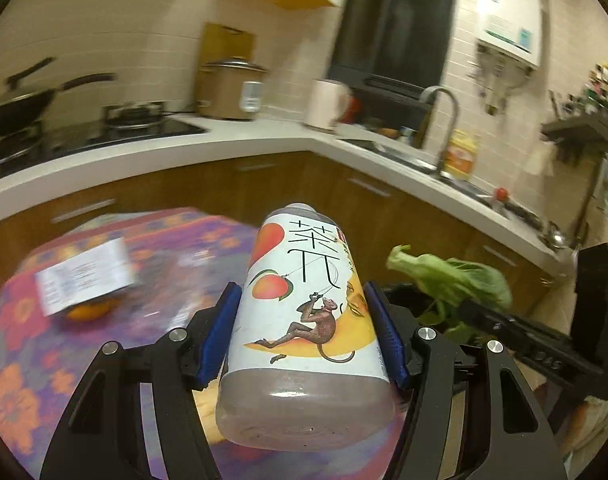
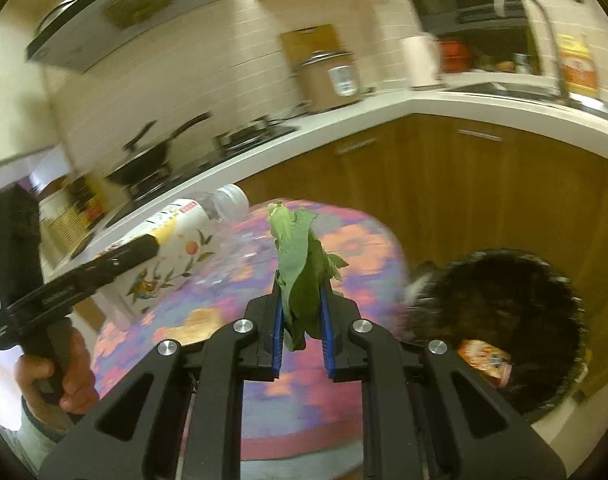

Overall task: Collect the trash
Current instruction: 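Carry bottle and leaves over the wastebasket and open both tools to drop them, then move both tools back over the table toward the carton and peels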

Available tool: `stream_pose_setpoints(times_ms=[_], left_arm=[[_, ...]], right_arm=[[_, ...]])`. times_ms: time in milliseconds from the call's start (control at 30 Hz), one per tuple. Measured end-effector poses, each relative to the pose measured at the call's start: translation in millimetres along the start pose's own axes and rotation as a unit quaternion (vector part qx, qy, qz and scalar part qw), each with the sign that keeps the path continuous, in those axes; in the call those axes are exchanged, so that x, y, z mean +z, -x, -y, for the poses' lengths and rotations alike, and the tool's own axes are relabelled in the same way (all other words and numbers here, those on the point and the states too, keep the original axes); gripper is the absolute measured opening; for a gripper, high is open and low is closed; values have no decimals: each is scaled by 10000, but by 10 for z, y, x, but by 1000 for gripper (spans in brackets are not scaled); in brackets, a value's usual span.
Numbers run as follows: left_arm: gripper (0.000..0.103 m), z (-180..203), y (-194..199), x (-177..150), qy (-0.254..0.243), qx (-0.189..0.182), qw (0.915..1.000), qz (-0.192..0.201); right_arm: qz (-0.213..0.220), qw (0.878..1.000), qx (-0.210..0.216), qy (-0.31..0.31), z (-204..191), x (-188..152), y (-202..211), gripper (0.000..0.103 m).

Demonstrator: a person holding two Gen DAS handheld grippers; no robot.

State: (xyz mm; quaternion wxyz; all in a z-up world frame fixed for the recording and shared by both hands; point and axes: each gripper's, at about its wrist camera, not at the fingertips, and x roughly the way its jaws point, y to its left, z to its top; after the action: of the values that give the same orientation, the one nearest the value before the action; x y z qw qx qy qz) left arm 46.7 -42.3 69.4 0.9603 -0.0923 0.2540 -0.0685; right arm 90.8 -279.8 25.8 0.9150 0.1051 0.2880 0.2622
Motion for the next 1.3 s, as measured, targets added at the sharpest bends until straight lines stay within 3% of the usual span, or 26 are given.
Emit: stream_pose_setpoints(times_ms=[333,633,867,967,1033,1200,1267,1300], left_arm=[[61,1034,-999,-30,-550,-785,9946,-393],[62,1409,-1670,-292,-711,-1055,9876,-918],[61,1413,-2072,-477,-594,-1173,9821,-1353],[59,1394,-2142,-521,-576,-1205,9789,-1543],[60,1378,-2111,-506,-608,-1235,9789,-1507],[62,1305,-1951,-387,-534,-1249,9811,-1381],[67,1243,-1843,-337,-482,-1264,9823,-1294],[69,1205,-1773,-312,-464,-1257,9833,-1228]], right_arm=[[-151,9906,-994,-931,1149,-182,-77,13],[-520,9773,-1500,-1402,1692,-444,-313,13],[-807,9693,-1735,-1545,1900,-561,-472,14],[-821,9675,-1724,-1657,1948,-588,-448,16],[-798,9673,-1700,-1703,1957,-595,-411,23],[-680,9680,-1663,-1752,1885,-544,-296,25],[-613,9686,-1679,-1726,1834,-520,-256,34],[-557,9693,-1694,-1694,1794,-502,-224,47]])
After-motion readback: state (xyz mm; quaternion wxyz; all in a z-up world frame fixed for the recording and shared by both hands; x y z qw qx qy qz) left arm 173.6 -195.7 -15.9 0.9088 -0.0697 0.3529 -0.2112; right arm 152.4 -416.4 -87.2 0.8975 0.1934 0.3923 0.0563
